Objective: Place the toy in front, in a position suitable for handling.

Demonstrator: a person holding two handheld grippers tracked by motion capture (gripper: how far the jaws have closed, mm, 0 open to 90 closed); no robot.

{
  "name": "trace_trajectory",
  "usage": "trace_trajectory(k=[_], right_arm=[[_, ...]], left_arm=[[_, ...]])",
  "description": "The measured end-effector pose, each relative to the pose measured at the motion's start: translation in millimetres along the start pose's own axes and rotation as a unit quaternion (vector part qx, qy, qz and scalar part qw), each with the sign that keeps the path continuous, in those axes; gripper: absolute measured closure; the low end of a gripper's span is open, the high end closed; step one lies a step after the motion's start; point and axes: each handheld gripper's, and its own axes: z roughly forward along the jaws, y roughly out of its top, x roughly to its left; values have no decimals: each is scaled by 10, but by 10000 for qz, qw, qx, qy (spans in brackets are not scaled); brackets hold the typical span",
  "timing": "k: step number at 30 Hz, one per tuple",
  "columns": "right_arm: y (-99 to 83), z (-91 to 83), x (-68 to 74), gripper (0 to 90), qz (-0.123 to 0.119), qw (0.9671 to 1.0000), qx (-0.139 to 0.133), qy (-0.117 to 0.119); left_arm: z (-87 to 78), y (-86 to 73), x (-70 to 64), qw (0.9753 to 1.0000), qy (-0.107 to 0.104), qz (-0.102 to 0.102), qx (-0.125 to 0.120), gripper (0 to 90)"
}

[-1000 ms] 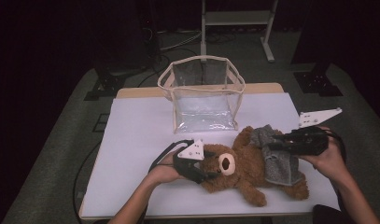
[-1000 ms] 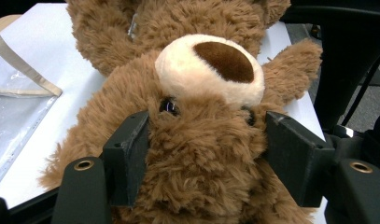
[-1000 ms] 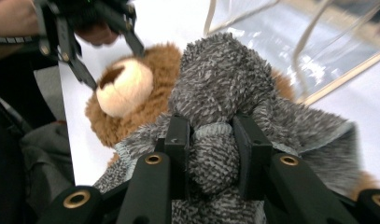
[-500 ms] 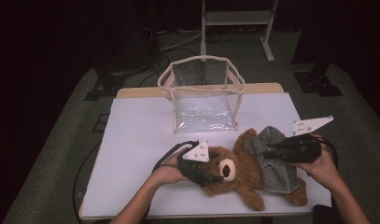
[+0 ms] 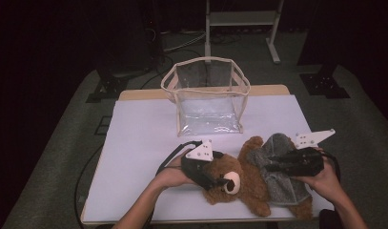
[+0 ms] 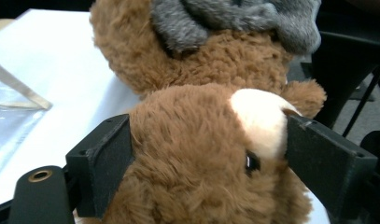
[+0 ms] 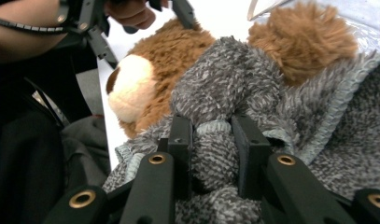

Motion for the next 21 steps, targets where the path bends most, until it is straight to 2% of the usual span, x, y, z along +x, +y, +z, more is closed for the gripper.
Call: trace_trajectory(k=[2, 5, 7, 10, 13, 16, 18, 21], right_arm=[[-4, -25, 63, 709, -79, 10000, 50, -29], [53, -104, 65, 706, -162, 9998, 3, -147], [104, -149, 20, 704, -159, 9996, -63, -242], [176, -187, -120, 704, -6, 9993, -247, -268], [165, -68, -203, 705, 87, 9998, -70, -167], [96, 60, -160, 710, 51, 10000, 33, -30], [59, 58, -101, 713, 0, 10000, 25, 15], [-11, 22, -11, 715, -48, 9999, 34, 144]], left_arm=[[8, -3, -24, 9999, -96, 61, 40, 185], [6, 7, -57, 9995, -99, 200, 208, 232], [11, 6, -72, 9992, -87, 281, 270, 240], [11, 2, -86, 9992, -105, 298, 251, 247], [-9, 6, -85, 9991, -81, 340, 257, 246], [-69, 16, -51, 9995, -119, 256, 173, 230], [-110, 26, -30, 9999, -81, 70, 71, 207], [-139, 17, -12, 10000, -10, -13, 52, 173]])
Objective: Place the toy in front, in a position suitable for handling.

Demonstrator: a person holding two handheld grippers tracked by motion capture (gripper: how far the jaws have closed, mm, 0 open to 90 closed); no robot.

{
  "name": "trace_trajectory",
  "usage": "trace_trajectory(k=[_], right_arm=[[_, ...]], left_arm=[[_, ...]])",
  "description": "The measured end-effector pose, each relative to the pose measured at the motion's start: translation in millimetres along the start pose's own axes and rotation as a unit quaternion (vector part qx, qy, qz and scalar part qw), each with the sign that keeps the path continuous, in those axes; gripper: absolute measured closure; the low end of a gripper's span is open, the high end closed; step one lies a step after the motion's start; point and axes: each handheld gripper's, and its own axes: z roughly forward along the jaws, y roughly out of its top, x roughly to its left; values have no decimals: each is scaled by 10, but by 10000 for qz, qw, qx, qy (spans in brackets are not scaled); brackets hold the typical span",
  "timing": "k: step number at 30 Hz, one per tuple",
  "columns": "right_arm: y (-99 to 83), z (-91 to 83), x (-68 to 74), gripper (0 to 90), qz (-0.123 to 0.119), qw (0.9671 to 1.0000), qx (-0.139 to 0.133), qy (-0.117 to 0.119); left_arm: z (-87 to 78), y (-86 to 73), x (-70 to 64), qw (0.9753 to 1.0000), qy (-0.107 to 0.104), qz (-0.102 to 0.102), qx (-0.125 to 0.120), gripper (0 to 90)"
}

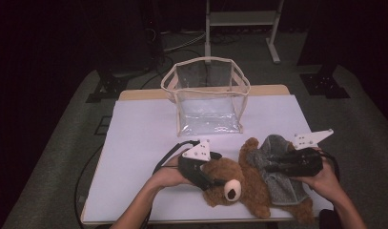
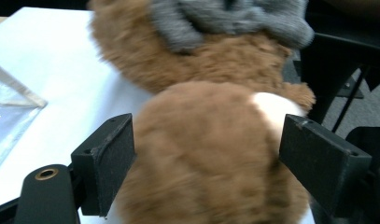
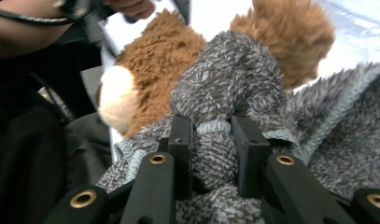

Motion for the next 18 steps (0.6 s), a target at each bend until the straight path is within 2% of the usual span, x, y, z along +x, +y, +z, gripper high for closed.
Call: trace_trajectory(k=[5, 7, 9, 10, 11, 12, 14, 15, 16, 18], right_arm=[[-102, -47, 124, 717, -87, 9999, -28, 60], [-128, -56, 149, 717, -100, 9999, -36, 103], [-148, -68, 160, 716, -89, 9999, -67, 121], [-155, -71, 158, 716, -78, 9998, -78, 139], [-167, -72, 147, 715, -70, 9998, -111, 157], [-172, -74, 139, 715, -44, 9998, -130, 171], [-180, -71, 120, 713, -5, 9996, -213, 176], [-180, -73, 112, 711, 16, 9996, -249, 151], [-176, -74, 105, 709, 22, 9995, -302, 95], [-161, -84, 108, 706, -38, 9989, -442, -136]], left_arm=[[87, -65, 14, 9993, -259, -278, 50, 139], [124, -90, 40, 9976, -459, -521, 56, 119], [158, -121, 87, 9946, -672, -793, 58, 119], [183, -137, 114, 9923, -795, -948, 71, 120], [191, -144, 123, 9914, -836, -1003, 64, 136], [188, -142, 128, 9911, -853, -1013, 96, 195], [163, -124, 120, 9935, -732, -866, 142, 358], [145, -112, 116, 9949, -594, -803, 116, 430], [122, -95, 114, 9960, -370, -812, 58, 488], [85, -64, 126, 9968, -236, -758, 22, 559]])
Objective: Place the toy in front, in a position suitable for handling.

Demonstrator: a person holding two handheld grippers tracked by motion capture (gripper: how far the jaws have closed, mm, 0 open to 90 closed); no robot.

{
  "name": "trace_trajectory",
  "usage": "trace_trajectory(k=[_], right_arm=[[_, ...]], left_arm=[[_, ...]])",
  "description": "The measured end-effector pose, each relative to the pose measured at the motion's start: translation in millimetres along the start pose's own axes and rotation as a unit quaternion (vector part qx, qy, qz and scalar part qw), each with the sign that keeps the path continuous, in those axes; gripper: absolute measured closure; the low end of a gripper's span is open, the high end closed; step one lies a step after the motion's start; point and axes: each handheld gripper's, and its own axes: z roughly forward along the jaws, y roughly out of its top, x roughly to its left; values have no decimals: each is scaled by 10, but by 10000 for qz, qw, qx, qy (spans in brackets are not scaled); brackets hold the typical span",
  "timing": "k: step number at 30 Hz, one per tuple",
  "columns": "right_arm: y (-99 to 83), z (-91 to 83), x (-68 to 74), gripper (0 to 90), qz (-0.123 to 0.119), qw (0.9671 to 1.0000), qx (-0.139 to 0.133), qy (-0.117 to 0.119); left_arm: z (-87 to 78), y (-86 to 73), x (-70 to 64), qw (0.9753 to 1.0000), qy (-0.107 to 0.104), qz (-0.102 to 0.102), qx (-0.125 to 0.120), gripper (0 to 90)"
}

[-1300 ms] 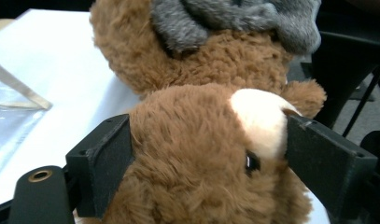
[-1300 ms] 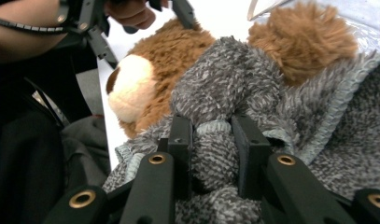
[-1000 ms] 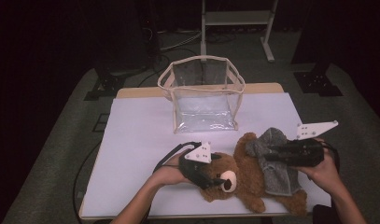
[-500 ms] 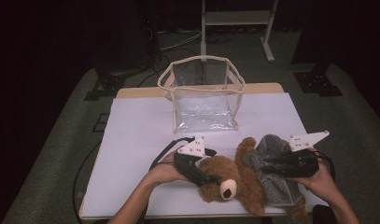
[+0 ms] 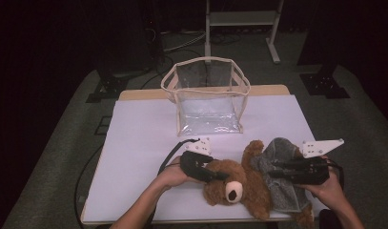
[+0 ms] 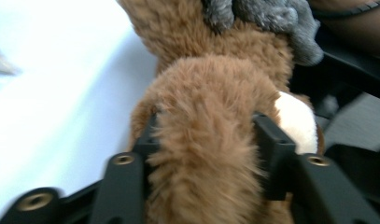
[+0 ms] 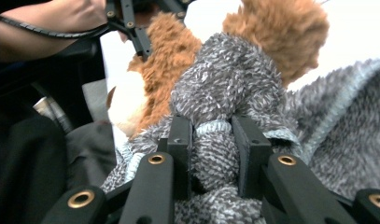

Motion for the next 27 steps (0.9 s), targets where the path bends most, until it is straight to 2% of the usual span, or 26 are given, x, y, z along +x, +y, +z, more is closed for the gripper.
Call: trace_trajectory(k=[1, 3, 7, 10, 14, 18, 20, 22, 23, 25, 27], right_arm=[[19, 2, -17, 707, -3, 10000, -34, -14], [51, 25, -41, 707, 6, 10000, -39, -72], [117, 116, -119, 708, 79, 9999, -107, 61], [175, 224, -168, 707, 112, 9997, -137, 150], [292, 420, -192, 707, 23, 9997, -96, 237], [387, 603, -136, 709, -99, 9995, 60, 287], [386, 641, -77, 712, -196, 9991, 167, 325], [359, 635, -5, 715, -289, 9988, 239, 307], [345, 625, 20, 715, -302, 9987, 254, 312], [302, 591, 90, 716, -347, 9986, 265, 290], [280, 565, 138, 715, -406, 9984, 292, 282]], left_arm=[[-10, 12, 2, 9999, 117, 76, 2, 576], [-34, 28, 29, 9997, 209, 143, 33, 594], [-123, 48, 108, 9992, 348, 181, 58, 618], [-212, 41, 159, 9983, 508, 222, 159, 619], [-371, -11, 209, 9970, 708, 210, 234, 618], [-473, -114, 189, 9971, 690, 207, 261, 604], [-489, -151, 161, 9979, 605, 189, 144, 551], [-494, -157, 145, 9985, 507, 170, 70, 438], [-468, -148, 140, 9989, 439, 87, 116, 348], [-386, -140, 144, 9986, 461, -44, 264, 194], [-310, -149, 175, 9990, 178, -279, 313, 142]])
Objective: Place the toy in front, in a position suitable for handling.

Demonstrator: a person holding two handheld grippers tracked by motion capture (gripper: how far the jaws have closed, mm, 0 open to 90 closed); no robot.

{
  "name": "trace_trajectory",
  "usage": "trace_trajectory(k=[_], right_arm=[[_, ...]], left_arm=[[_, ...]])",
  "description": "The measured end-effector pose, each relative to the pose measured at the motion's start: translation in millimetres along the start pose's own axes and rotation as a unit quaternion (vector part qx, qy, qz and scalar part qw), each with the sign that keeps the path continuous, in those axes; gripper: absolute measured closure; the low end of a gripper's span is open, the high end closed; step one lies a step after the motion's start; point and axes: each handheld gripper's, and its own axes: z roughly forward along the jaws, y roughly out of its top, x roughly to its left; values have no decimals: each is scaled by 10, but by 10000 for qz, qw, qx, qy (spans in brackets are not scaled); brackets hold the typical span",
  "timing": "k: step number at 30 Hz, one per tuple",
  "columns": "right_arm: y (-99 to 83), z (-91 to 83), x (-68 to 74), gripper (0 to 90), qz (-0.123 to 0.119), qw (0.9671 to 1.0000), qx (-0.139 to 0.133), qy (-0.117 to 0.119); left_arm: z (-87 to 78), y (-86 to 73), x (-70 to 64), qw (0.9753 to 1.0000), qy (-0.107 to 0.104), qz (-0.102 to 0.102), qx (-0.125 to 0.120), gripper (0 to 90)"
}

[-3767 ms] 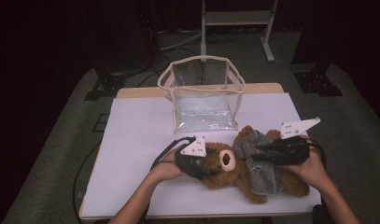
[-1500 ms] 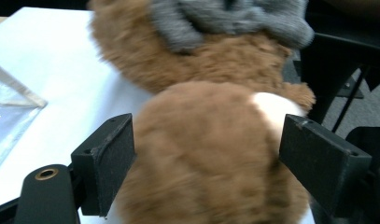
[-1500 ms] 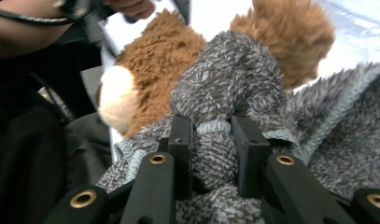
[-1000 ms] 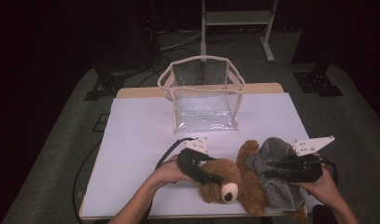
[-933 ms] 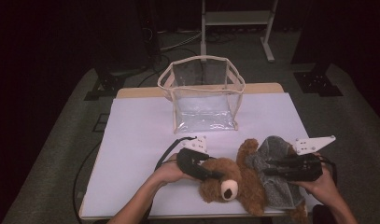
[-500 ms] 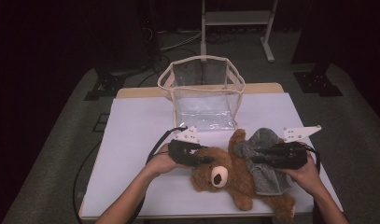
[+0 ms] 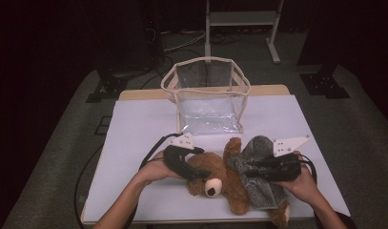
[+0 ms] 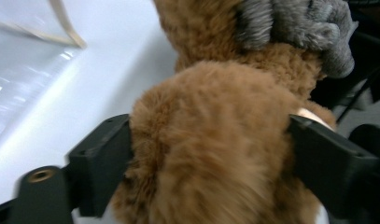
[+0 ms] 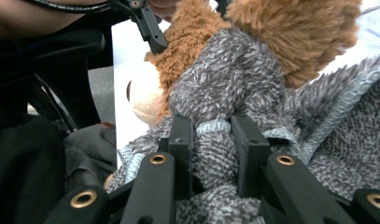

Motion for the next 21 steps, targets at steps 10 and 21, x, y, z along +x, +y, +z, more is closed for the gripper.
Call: trace_trajectory(k=[10, 21], right_arm=[[86, -352, -119, 713, 119, 9993, -139, -324], [232, -186, -395, 709, 385, 9983, -328, -289]], left_arm=[[42, -28, -88, 9985, -85, 536, 63, 439], [-282, 246, -106, 9831, 1045, 1479, 256, 540]])
